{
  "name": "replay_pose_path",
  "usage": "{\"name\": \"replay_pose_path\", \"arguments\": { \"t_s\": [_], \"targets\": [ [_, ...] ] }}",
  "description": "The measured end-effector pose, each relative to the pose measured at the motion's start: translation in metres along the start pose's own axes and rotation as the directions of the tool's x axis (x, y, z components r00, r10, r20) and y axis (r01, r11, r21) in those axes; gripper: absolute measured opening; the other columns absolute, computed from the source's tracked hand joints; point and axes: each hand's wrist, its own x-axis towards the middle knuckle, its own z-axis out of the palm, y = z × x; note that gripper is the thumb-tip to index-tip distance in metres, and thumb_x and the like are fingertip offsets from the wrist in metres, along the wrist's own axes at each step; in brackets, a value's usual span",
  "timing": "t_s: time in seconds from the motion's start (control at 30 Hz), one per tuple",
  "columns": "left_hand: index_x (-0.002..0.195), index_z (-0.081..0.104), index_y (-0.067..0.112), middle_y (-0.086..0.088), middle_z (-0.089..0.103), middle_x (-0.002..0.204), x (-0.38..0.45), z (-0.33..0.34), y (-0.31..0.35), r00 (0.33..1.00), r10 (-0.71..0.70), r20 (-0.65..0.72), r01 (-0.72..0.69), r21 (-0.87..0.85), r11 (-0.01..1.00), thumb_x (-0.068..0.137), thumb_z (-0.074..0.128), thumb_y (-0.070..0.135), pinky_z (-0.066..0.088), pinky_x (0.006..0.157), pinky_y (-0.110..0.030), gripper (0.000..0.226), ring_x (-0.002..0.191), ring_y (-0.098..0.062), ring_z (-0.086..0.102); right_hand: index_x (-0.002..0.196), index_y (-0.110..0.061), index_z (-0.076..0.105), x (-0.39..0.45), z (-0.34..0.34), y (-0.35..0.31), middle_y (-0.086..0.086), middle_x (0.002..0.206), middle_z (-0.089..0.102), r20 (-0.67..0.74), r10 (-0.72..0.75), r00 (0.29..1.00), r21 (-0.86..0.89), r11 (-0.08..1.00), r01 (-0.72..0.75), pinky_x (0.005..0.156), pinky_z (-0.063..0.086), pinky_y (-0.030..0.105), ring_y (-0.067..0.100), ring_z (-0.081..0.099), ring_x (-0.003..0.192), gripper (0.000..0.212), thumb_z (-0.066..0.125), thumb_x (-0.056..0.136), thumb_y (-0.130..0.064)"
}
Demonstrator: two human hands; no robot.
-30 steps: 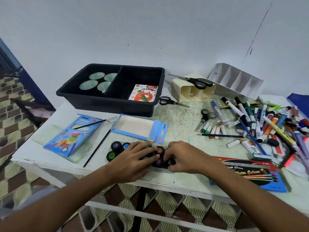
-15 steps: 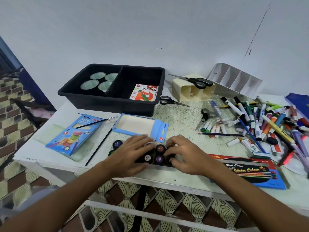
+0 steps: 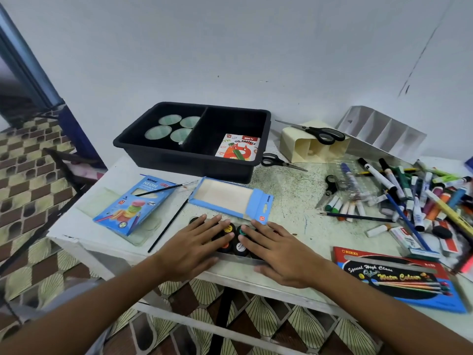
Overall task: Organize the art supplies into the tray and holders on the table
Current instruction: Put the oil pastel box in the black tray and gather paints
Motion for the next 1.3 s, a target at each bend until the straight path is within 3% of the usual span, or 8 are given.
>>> {"name": "replay_pose_path", "arguments": {
  "t_s": [0.07, 0.3, 0.53, 0.67, 0.83, 1.03, 1.2, 1.3],
  "targets": [
    [0.154, 0.025, 0.020, -0.010, 0.024, 0.159, 0.000, 0.000, 0.000, 1.000, -0.002, 0.011, 0.002, -0.008, 1.000, 0.102, 0.037, 0.043, 0.029, 0.115, -0.052, 0.058, 0.149, -0.028, 0.018, 0.153, -0.017, 0.028, -0.001, 0.001, 0.000, 0.005, 0.159, 0.026, -0.042, 0.001, 0.999, 0.025, 1.000, 0.000, 0.114, 0.031, 0.046, 0.028, 0.023, 0.146, 0.062, 0.033, 0.098, -0.047],
    [0.155, 0.017, 0.021, -0.008, 0.014, 0.162, 0.002, -0.008, -0.003, 0.994, -0.005, 0.106, 0.007, -0.022, 1.000, 0.101, 0.035, 0.049, 0.017, 0.120, -0.052, 0.064, 0.150, -0.028, 0.007, 0.149, -0.019, 0.037, 0.001, 0.001, -0.001, 0.004, 0.156, 0.032, -0.092, 0.023, 0.996, 0.052, 0.998, -0.019, 0.110, 0.037, 0.042, 0.026, 0.031, 0.143, 0.061, 0.045, 0.096, -0.045],
    [0.155, 0.011, 0.023, -0.006, 0.004, 0.163, 0.003, -0.014, -0.004, 0.984, -0.021, 0.178, 0.027, -0.034, 0.999, 0.099, 0.039, 0.050, 0.000, 0.122, -0.047, 0.068, 0.150, -0.024, -0.006, 0.149, -0.020, 0.038, 0.002, -0.003, -0.005, 0.003, 0.156, 0.030, -0.108, 0.032, 0.994, 0.064, 0.998, -0.025, 0.112, 0.032, 0.041, 0.025, 0.029, 0.144, 0.062, 0.052, 0.093, -0.042],
    [0.156, 0.005, 0.027, -0.006, -0.001, 0.163, 0.003, -0.016, -0.004, 0.978, -0.025, 0.208, 0.033, -0.036, 0.999, 0.098, 0.037, 0.053, -0.007, 0.121, -0.044, 0.071, 0.150, -0.023, -0.012, 0.151, -0.026, 0.032, 0.004, -0.005, -0.004, -0.004, 0.159, 0.020, -0.062, 0.054, 0.997, 0.161, 0.986, -0.043, 0.116, 0.018, 0.037, 0.019, 0.017, 0.148, 0.063, 0.050, 0.093, -0.043],
    [0.155, 0.013, 0.027, -0.008, 0.007, 0.163, -0.015, -0.032, -0.020, 0.981, -0.171, 0.097, 0.180, -0.098, 0.979, 0.096, 0.037, 0.059, -0.005, 0.121, -0.041, 0.071, 0.151, -0.020, -0.006, 0.132, -0.022, 0.059, 0.029, -0.023, -0.010, -0.002, 0.139, 0.054, -0.121, 0.128, 0.984, 0.276, 0.957, -0.090, 0.102, 0.032, 0.032, 0.019, 0.049, 0.128, 0.049, 0.047, 0.091, -0.046],
    [0.150, 0.035, 0.020, -0.008, 0.030, 0.157, -0.092, -0.077, -0.077, 0.911, -0.398, -0.106, 0.383, -0.135, 0.914, 0.088, 0.052, 0.063, 0.019, 0.119, -0.047, 0.077, 0.147, -0.024, 0.022, 0.140, -0.024, 0.050, 0.111, -0.042, -0.035, -0.002, 0.143, 0.047, -0.102, 0.013, 0.995, 0.358, 0.933, 0.024, 0.103, 0.037, 0.029, 0.017, 0.044, 0.131, 0.051, 0.060, 0.091, -0.035],
    [0.153, 0.010, 0.035, 0.001, 0.012, 0.163, -0.166, -0.096, -0.139, 0.756, -0.619, 0.213, 0.636, -0.015, 0.772, 0.062, 0.046, 0.092, 0.010, 0.121, -0.038, 0.114, 0.150, -0.018, 0.005, 0.151, -0.030, 0.028, 0.208, -0.055, -0.065, 0.001, 0.159, 0.024, 0.039, -0.183, 0.982, 0.282, 0.945, 0.165, 0.109, 0.031, 0.032, 0.019, 0.028, 0.142, 0.083, 0.073, 0.082, -0.034],
    [0.154, -0.002, 0.036, 0.004, -0.003, 0.164, -0.182, -0.094, -0.171, 0.662, -0.635, 0.398, 0.656, 0.104, 0.748, 0.048, 0.040, 0.099, 0.006, 0.122, -0.044, 0.131, 0.150, -0.018, -0.009, 0.153, -0.031, 0.019, 0.261, -0.060, -0.075, 0.002, 0.162, 0.013, 0.151, -0.253, 0.956, 0.187, 0.956, 0.224, 0.112, 0.029, 0.039, 0.020, 0.019, 0.146, 0.101, 0.081, 0.074, -0.035]
  ]
}}
